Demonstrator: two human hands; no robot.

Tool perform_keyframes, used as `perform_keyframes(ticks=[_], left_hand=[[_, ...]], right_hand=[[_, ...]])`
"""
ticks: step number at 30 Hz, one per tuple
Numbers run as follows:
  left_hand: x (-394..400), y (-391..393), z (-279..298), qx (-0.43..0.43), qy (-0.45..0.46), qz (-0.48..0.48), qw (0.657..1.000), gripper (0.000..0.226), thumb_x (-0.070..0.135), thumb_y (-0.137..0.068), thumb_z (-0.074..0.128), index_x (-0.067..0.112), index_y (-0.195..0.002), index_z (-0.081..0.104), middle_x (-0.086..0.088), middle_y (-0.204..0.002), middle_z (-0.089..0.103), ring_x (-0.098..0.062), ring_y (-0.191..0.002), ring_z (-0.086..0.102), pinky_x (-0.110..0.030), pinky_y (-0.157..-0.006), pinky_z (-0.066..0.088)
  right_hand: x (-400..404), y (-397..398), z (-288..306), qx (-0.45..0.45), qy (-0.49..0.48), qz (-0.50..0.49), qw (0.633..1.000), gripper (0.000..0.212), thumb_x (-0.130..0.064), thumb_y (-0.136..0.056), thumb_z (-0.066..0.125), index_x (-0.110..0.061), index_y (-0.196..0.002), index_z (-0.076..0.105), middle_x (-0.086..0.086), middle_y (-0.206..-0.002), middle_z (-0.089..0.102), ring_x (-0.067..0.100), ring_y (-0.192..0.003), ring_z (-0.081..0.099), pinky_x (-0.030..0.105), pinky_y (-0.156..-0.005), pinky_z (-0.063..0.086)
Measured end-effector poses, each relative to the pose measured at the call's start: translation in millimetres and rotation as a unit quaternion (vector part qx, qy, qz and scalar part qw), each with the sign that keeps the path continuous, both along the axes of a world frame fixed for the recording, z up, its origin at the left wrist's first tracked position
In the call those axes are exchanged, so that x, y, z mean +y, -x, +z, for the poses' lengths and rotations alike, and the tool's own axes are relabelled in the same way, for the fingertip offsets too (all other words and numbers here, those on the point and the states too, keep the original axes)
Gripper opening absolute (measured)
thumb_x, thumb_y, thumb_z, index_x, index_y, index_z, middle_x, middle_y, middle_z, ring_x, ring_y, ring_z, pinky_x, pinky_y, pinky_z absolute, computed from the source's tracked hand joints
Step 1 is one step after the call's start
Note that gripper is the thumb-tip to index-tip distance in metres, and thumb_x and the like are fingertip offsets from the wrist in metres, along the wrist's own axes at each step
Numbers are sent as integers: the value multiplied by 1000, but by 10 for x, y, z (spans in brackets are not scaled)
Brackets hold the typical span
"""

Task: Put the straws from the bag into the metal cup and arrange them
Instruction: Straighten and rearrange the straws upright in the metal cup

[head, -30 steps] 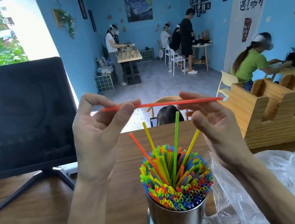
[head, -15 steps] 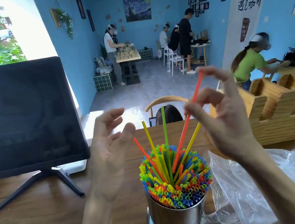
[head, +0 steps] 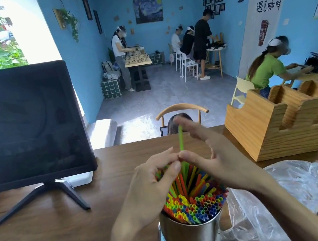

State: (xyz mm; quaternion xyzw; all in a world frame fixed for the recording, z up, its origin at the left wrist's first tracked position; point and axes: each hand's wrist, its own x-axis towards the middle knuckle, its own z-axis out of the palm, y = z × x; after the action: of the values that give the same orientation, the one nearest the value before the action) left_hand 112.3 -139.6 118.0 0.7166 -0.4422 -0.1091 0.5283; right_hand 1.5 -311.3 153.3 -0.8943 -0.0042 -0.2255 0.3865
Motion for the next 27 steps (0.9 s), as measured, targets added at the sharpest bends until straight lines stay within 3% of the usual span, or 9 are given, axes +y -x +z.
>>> perform_keyframes(ticks=[2, 6, 10, 12, 14, 16, 19, 23, 27], left_hand=[[48, 25, -17, -18, 15, 1, 1000, 20, 41, -91, 69, 49, -109, 74, 26, -129, 64, 1, -129, 54, -37, -107, 48], [73, 96, -5, 1, 163, 59, 985, 16, 40, -88, 66, 29, -96, 75, 6, -102, 73, -19, -106, 68, -27, -89, 54], [9, 61, -3, 73, 154, 108, 979, 16, 36, -92, 67, 27, -104, 71, 16, -105, 72, -2, -105, 65, -14, -87, 51], [-15, 37, -30, 99, 87, 70, 989, 17, 42, -95, 66, 38, -110, 71, 18, -113, 71, -2, -110, 66, -23, -91, 55], [-24, 50, -47, 151, 61, 33, 986, 20, 39, -93, 60, 43, -109, 73, 12, -111, 75, -10, -104, 72, -34, -86, 60], [-18, 58, -57, 190, 71, 30, 979, 22, 31, -95, 59, 40, -105, 75, 6, -105, 77, -16, -97, 75, -33, -77, 62], [-9, 51, -78, 199, 75, 41, 976, 24, 36, -90, 59, 31, -107, 75, 5, -103, 78, -18, -96, 75, -31, -74, 62], [1, 62, -117, 185, 69, 46, 979, 26, 39, -90, 57, 29, -105, 76, 8, -106, 77, -16, -99, 74, -36, -79, 63], [-7, 60, -146, 182, 86, 64, 977, 18, 27, -98, 59, 35, -101, 74, 3, -104, 77, -20, -99, 74, -41, -81, 62]], right_hand=[[-5, 53, -44, 44, 30, 18, 998, 41, -39, -101, 58, -39, -142, 58, -47, -135, 46, -18, -142, 28, 24, -118, 36], [-10, 135, -185, 8, 5, 6, 1000, 30, -43, -103, 51, -37, -124, 72, -27, -123, 68, -9, -137, 45, 29, -112, 40], [-86, 60, -210, -31, -130, -8, 991, 25, -33, -97, 57, -30, -117, 71, -13, -106, 78, 5, -114, 67, 31, -100, 53], [-160, -37, -239, -18, -129, -44, 990, 27, -41, -92, 61, -36, -117, 70, -18, -110, 74, 2, -109, 67, 32, -97, 56], [-234, -127, -277, 55, -105, -49, 992, 26, -48, -92, 63, -42, -116, 70, -20, -112, 70, -1, -108, 64, 33, -95, 56], [-272, -198, -281, 115, -102, -32, 988, 19, -44, -97, 64, -41, -115, 71, -18, -112, 69, -2, -106, 65, 31, -92, 56], [-291, -252, -229, 156, -104, -9, 982, 16, -40, -99, 63, -38, -111, 73, -13, -107, 73, 2, -100, 69, 31, -87, 60], [-319, -278, -214, 157, -127, 20, 979, 13, -38, -98, 66, -32, -103, 76, -5, -99, 78, 14, -94, 75, 41, -87, 62], [-332, -292, -234, 126, -124, 15, 984, 9, -35, -94, 71, -31, -99, 76, -7, -94, 76, 12, -92, 73, 41, -84, 63]])
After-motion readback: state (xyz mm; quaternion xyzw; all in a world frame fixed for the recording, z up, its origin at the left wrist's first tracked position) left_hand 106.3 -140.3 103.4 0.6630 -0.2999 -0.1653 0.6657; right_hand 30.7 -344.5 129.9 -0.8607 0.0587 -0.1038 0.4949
